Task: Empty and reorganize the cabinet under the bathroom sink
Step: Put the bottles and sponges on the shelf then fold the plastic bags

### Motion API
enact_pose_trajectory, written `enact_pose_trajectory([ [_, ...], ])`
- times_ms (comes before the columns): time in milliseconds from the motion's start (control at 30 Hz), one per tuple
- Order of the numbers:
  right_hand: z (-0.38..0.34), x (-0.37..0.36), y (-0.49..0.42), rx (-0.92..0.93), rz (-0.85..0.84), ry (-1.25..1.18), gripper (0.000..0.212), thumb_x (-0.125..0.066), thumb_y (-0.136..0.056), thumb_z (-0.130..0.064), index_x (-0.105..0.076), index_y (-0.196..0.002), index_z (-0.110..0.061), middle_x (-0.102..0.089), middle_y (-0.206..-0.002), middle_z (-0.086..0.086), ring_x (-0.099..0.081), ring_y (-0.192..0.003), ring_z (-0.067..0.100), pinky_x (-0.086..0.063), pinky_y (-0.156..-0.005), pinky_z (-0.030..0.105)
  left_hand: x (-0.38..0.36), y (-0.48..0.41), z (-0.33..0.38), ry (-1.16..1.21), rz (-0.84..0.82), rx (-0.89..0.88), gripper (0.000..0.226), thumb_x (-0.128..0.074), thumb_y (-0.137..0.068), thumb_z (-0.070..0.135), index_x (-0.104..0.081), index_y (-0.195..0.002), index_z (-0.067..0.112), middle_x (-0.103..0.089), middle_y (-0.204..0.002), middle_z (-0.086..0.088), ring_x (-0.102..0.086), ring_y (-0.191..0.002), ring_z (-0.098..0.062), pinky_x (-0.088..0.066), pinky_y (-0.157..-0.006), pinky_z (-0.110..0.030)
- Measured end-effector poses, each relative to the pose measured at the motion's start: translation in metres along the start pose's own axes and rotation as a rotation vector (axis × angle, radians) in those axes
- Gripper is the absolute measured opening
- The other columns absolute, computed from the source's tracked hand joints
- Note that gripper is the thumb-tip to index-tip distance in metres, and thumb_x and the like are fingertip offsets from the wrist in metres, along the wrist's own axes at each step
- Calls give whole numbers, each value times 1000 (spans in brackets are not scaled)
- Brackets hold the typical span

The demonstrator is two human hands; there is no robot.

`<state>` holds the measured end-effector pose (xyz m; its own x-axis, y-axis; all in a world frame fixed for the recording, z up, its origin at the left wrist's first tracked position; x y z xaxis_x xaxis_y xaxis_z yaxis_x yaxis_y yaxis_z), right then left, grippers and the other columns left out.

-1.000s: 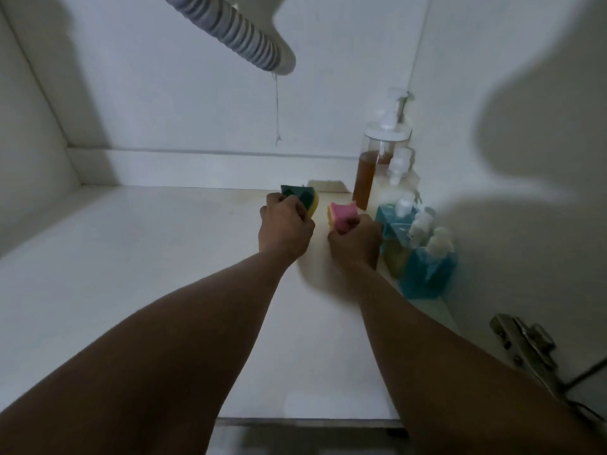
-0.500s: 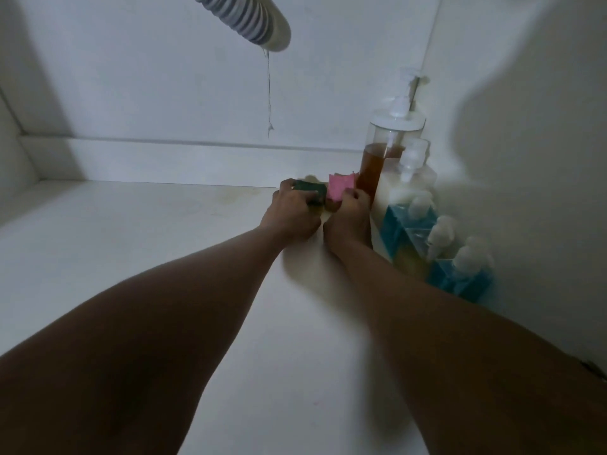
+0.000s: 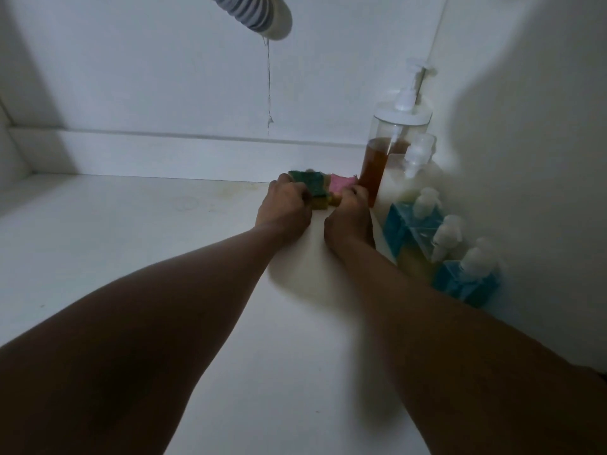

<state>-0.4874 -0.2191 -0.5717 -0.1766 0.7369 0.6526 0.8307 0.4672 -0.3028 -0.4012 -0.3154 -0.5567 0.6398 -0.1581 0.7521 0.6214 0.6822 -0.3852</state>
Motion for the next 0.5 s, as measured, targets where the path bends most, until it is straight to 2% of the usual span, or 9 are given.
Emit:
enact_pose_trajectory([
  [200, -1, 1, -1, 23, -6, 37, 54, -45, -94, 3, -38, -144, -13, -33, -154, 0, -40, -135, 24, -38, -105, 36, 6, 3, 0, -52, -78, 26, 30, -57, -88, 15, -66, -116, 11, -52, -127, -11, -54, -112, -28, -48, -93, -36],
  [300, -3, 6, 3, 19, 50, -3, 43, -43, -96, -1, -44, -138, -12, -45, -138, 5, -51, -121, 24, -45, -100, 37, 10, 7, 2, -51, -154, 18, 39, -57, -87, 10, -60, -125, 12, -48, -136, -10, -51, -120, -28, -44, -99, -33],
  [367, -5, 11, 4, 19, 80, -13, 37, -42, -98, -6, -45, -135, -11, -50, -127, 7, -54, -114, 23, -46, -98, 35, 17, 13, 3, -38, -192, 13, 47, -57, -87, 8, -53, -134, 14, -39, -147, -7, -45, -129, -26, -37, -102, -28],
  [433, -7, 14, 3, 23, 60, -21, 34, -41, -100, -8, -47, -133, -11, -55, -119, 8, -56, -112, 23, -46, -97, 34, 31, 23, 4, -82, -206, 3, 55, -60, -89, 11, -46, -141, 16, -28, -155, -6, -39, -137, -25, -34, -109, -31],
  [500, -8, 13, 7, 23, -17, 12, 29, -38, -101, -13, -50, -127, -10, -58, -110, 10, -59, -106, 26, -49, -90, 34, 50, 39, 2, -150, -211, 5, 59, -63, -89, 19, -41, -144, 19, -24, -158, -5, -37, -139, -25, -36, -112, -39],
])
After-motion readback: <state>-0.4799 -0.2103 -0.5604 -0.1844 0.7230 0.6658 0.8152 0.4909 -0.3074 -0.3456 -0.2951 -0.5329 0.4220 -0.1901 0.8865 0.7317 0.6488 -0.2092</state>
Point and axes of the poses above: each hand's wrist, its own y-axis away from the middle knuckle, its own x-axis out of the back of the hand, z = x × y, the point moved 4 cm from there along -y, towards the middle knuckle
